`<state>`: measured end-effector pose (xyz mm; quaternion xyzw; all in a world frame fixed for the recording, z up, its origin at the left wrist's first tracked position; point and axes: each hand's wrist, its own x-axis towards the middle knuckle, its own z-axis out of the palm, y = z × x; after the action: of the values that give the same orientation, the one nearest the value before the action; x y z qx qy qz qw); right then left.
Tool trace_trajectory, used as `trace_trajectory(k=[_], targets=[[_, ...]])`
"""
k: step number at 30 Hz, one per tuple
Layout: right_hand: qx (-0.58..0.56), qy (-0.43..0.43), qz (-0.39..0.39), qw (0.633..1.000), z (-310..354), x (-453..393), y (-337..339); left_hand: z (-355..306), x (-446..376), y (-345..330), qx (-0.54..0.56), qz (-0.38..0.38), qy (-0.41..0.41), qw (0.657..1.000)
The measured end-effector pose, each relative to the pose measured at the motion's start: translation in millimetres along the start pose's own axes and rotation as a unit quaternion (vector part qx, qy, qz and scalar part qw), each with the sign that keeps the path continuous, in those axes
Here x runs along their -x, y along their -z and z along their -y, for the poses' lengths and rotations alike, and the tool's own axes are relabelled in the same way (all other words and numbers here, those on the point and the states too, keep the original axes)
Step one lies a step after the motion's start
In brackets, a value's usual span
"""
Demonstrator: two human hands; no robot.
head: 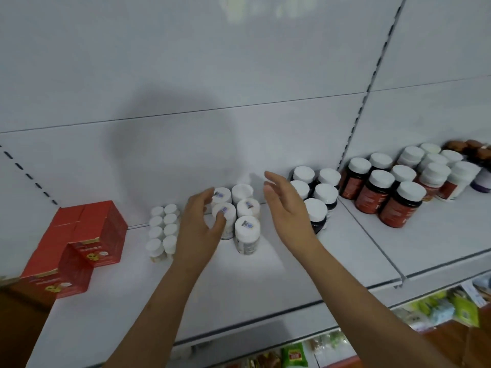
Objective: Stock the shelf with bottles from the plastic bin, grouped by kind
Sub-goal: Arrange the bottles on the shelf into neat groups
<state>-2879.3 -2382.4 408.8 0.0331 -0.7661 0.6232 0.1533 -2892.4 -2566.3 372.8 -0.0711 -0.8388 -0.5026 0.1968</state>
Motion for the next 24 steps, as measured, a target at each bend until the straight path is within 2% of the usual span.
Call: trace_trajectory(k=[2, 4, 7, 9, 14, 17, 21, 24], targets=[[0.024, 0.041, -0.048, 0.998, 12, 3, 21, -25, 6, -8, 0.029, -0.004, -0.045, 0.999], [0.052, 0.050, -0.100, 0.992, 15, 4, 46, -45, 16, -25, 0.059, 0.036, -0.061, 0.996], [0.095, 0.004, -0.149, 0.984, 8, 6, 86, -56, 31, -63, 0.094, 0.118, -0.057, 0.987], [0.079, -0.063, -0.168, 0.981, -4, 9, 107, -58, 40, -92, 0.088, 0.163, -0.054, 0.981], [0.005, -0.237, -0.117, 0.964, -65, -3, 139, -44, 44, -149, 0.061, 0.227, 0.014, 0.972], [-0.063, -0.257, -0.054, 0.963, -89, -33, 137, -38, 39, -169, 0.046, 0.237, 0.036, 0.970], [-0.075, -0.268, -0.012, 0.960, -111, -72, 137, -44, 38, -183, 0.061, 0.213, 0.051, 0.974], [-0.166, -0.299, 0.022, 0.939, -119, -89, 153, -49, 38, -193, 0.093, 0.218, 0.066, 0.969]])
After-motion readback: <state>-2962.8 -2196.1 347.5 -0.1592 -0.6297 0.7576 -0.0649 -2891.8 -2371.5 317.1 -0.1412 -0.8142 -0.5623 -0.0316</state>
